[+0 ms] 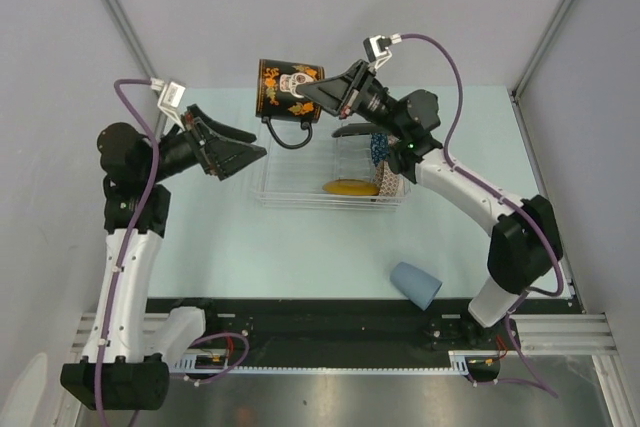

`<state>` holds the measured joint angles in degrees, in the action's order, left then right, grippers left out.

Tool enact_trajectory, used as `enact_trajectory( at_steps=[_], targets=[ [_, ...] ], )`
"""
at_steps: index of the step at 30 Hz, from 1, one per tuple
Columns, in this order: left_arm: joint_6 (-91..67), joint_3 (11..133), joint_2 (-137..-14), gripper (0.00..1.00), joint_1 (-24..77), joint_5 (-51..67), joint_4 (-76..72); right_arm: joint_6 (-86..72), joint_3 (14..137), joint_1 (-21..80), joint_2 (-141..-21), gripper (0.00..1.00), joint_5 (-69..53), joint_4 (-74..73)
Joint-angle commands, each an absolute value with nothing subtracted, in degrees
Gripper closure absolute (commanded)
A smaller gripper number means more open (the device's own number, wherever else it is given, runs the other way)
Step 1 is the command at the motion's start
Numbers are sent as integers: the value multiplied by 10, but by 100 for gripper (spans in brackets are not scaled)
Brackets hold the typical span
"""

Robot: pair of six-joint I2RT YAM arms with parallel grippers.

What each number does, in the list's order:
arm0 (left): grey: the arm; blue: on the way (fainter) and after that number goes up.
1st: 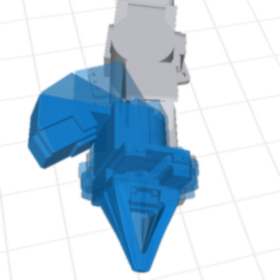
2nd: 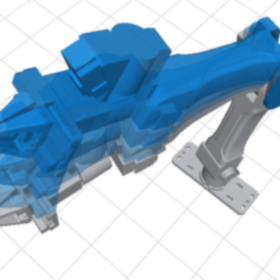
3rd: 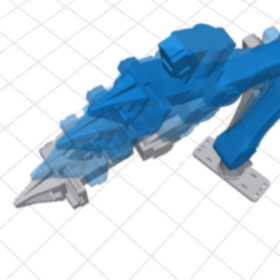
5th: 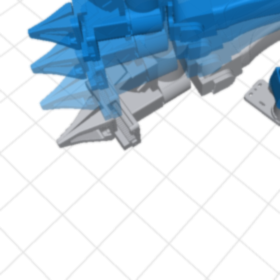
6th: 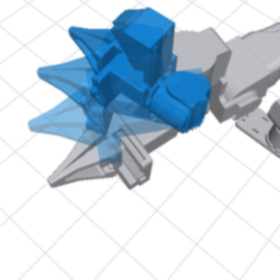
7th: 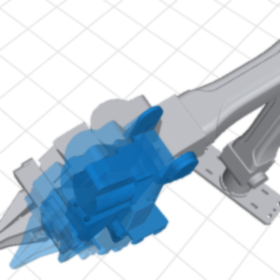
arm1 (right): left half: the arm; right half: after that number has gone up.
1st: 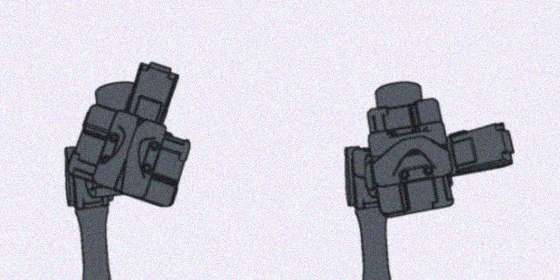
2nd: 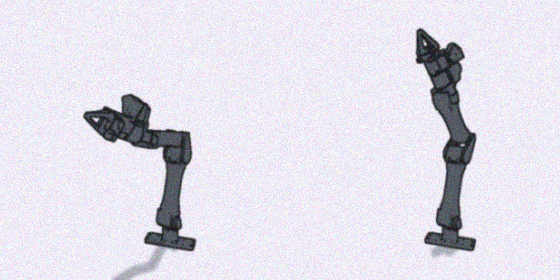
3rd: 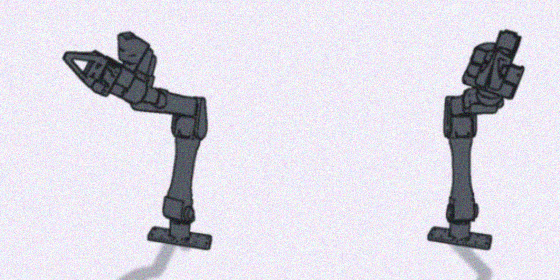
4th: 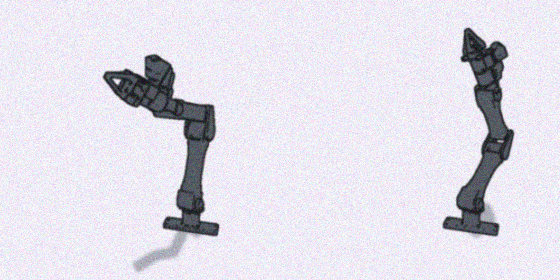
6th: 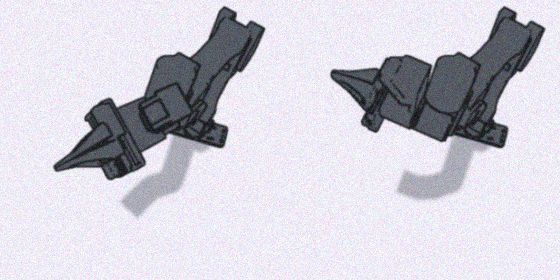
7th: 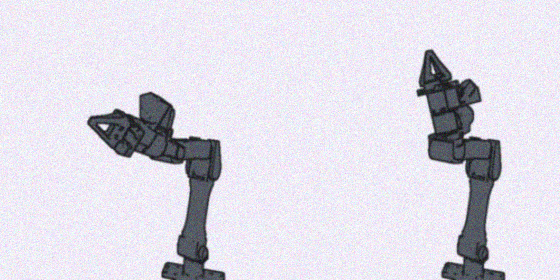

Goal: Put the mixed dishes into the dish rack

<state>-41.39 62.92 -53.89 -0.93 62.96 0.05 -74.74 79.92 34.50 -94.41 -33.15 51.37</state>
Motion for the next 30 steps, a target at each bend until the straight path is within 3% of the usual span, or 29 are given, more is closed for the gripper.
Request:
enact_trajectory(
  at_steps=[1,19,23,30],
  targets=[
    [-442,647,-550,0,42,586,-61,-811,823,354,-933,100,-266,691],
    [-389,634,-590,1,86,523,-41,-853,839,387,-994,100,-239,756],
    [-407,641,-610,20,103,524,-68,-852,844,408,-1011,100,-230,770],
    [-410,638,-612,20,106,513,-69,-851,860,432,-1040,100,-213,787]
  ],
)
